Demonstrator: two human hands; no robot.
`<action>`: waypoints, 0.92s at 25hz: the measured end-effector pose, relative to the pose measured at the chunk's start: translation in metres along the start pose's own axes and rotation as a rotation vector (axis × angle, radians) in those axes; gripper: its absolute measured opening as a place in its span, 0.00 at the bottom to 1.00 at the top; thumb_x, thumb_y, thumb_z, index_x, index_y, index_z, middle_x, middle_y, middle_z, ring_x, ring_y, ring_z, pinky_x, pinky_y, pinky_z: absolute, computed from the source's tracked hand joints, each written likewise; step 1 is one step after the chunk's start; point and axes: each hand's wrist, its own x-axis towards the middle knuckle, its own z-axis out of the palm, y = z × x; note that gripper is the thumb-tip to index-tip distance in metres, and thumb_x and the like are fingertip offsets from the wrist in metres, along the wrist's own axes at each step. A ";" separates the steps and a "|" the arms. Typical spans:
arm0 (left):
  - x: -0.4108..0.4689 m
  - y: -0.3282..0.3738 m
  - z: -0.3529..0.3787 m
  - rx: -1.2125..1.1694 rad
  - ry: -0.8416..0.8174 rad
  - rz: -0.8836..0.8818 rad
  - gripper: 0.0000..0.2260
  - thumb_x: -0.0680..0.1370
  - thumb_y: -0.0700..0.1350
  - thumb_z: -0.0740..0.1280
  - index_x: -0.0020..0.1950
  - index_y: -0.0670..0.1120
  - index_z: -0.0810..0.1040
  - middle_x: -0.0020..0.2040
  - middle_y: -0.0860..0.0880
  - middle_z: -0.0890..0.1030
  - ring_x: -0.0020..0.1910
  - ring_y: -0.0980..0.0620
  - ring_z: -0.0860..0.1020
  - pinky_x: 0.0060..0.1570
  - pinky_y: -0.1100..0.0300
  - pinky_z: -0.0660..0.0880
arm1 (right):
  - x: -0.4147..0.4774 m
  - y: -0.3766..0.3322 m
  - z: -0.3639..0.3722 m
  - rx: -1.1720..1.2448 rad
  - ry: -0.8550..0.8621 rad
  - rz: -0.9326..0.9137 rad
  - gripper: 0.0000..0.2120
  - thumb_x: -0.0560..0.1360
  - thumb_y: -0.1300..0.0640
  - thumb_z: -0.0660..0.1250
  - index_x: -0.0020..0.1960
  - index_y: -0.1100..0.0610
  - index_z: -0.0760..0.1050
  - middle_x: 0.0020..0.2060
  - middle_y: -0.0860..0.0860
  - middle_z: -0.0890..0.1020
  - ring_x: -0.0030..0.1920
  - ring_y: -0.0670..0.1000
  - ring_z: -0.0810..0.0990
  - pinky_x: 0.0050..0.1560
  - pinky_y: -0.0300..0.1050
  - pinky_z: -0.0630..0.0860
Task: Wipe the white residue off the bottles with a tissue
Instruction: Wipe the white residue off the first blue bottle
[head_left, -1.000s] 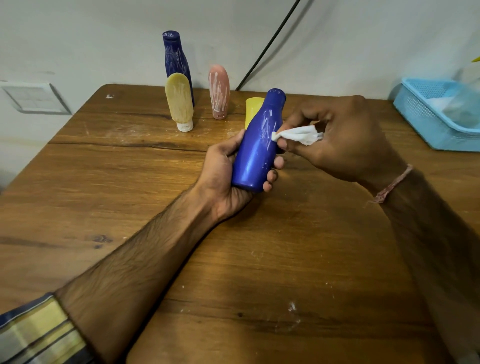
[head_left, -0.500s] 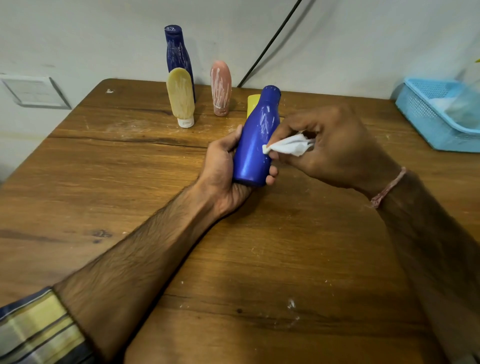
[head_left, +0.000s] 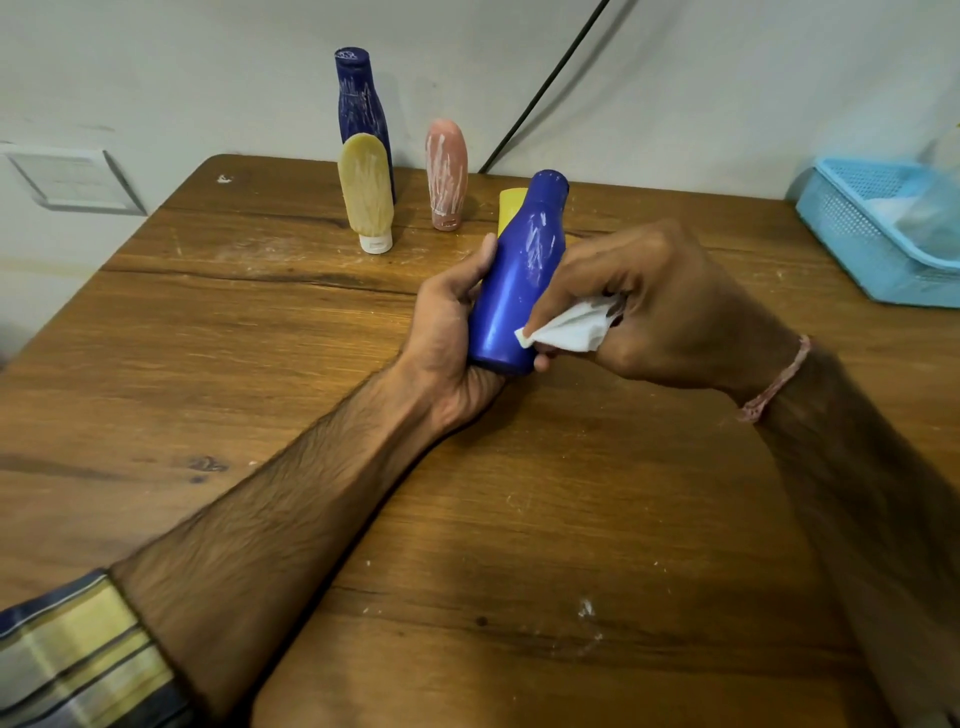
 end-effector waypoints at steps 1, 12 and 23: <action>0.000 0.000 0.001 -0.010 0.003 0.006 0.22 0.84 0.56 0.58 0.66 0.39 0.75 0.46 0.42 0.82 0.38 0.45 0.79 0.28 0.55 0.78 | 0.000 0.001 -0.001 0.005 0.041 0.017 0.07 0.70 0.62 0.79 0.47 0.60 0.86 0.41 0.51 0.86 0.41 0.47 0.83 0.40 0.45 0.80; 0.001 -0.002 -0.002 0.079 0.002 0.051 0.27 0.83 0.59 0.59 0.70 0.38 0.72 0.46 0.40 0.80 0.36 0.44 0.77 0.29 0.55 0.77 | -0.001 0.002 0.001 -0.037 0.146 0.151 0.05 0.73 0.57 0.78 0.45 0.59 0.85 0.41 0.50 0.86 0.40 0.45 0.84 0.40 0.45 0.80; -0.005 -0.005 0.002 0.205 0.015 0.101 0.22 0.84 0.59 0.57 0.63 0.41 0.75 0.43 0.42 0.80 0.35 0.45 0.78 0.32 0.55 0.77 | 0.000 0.005 0.001 -0.101 0.281 0.259 0.06 0.73 0.57 0.77 0.45 0.59 0.83 0.38 0.49 0.84 0.36 0.42 0.79 0.36 0.30 0.74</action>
